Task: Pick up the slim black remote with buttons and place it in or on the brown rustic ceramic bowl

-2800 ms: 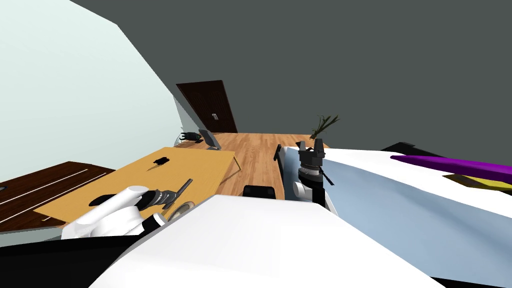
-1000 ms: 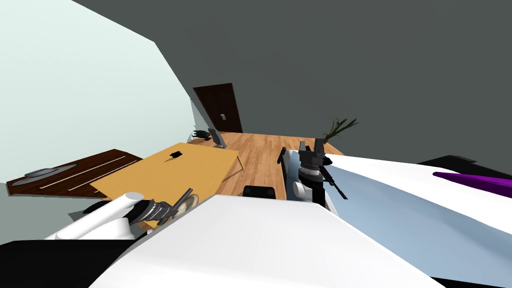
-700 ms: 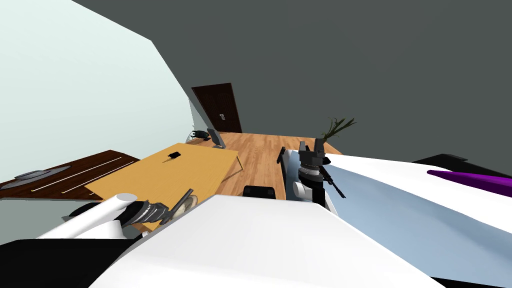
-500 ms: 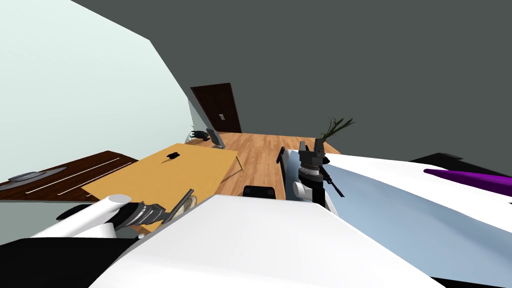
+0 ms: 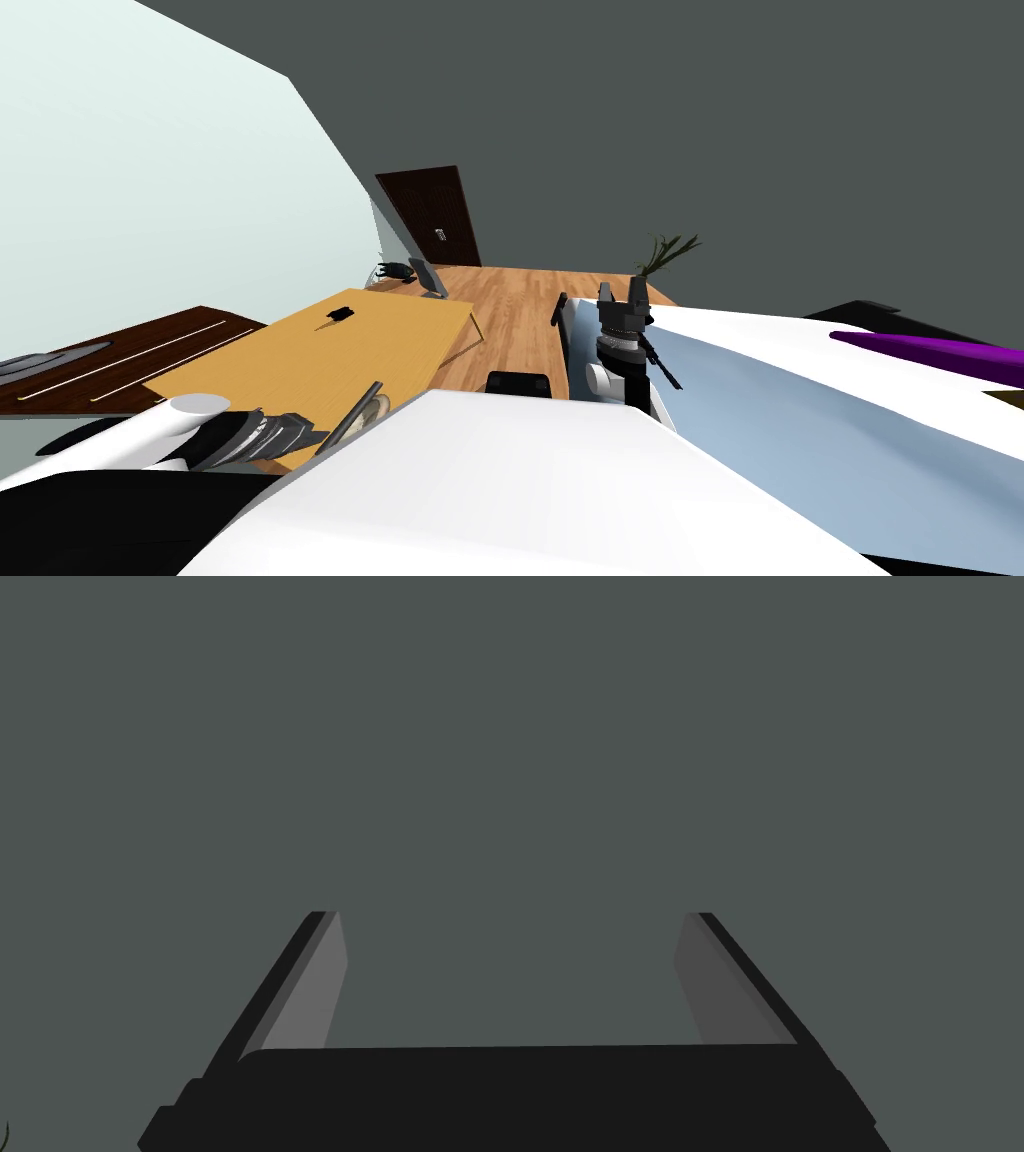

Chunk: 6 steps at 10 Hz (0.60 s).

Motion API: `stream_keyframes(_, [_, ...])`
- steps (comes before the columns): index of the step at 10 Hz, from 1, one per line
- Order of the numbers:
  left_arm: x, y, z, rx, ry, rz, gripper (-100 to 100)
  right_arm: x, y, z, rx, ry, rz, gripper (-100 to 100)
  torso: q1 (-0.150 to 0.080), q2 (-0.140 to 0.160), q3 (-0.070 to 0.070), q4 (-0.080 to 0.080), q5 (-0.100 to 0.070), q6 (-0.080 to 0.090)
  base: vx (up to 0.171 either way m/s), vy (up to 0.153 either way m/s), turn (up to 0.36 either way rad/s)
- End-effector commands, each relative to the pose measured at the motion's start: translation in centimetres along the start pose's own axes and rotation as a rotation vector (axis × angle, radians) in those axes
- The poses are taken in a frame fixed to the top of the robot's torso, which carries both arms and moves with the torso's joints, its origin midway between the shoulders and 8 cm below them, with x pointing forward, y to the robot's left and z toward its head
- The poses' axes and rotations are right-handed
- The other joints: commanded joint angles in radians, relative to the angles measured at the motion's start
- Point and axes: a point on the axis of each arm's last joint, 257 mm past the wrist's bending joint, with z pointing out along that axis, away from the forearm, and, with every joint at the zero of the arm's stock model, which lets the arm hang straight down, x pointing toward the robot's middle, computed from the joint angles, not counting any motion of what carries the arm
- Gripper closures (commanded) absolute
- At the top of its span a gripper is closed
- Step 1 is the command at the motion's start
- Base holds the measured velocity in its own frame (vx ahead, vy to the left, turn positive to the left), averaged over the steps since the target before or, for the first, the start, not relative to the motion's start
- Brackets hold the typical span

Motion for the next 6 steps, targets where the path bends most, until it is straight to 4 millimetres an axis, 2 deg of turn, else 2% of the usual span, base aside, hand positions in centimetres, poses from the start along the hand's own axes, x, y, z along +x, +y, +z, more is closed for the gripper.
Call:
stream_keyframes(1, [0.0,0.0,0.0,0.0,0.0,0.0,0,0.0,0.0,0.0,0.0,0.0,0.0,0,0.0,0.0,0.0,0.0,0.0,0.0,0.0,0.0,0.0])
stream_keyframes(6, [0.0,0.0,0.01,0.0,0.0,0.0,0,0.0,0.0,0.0,0.0,0.0,0.0,0,0.001,0.0,0.0,0.0,0.0,0.0,0.0,0.0,0.0])
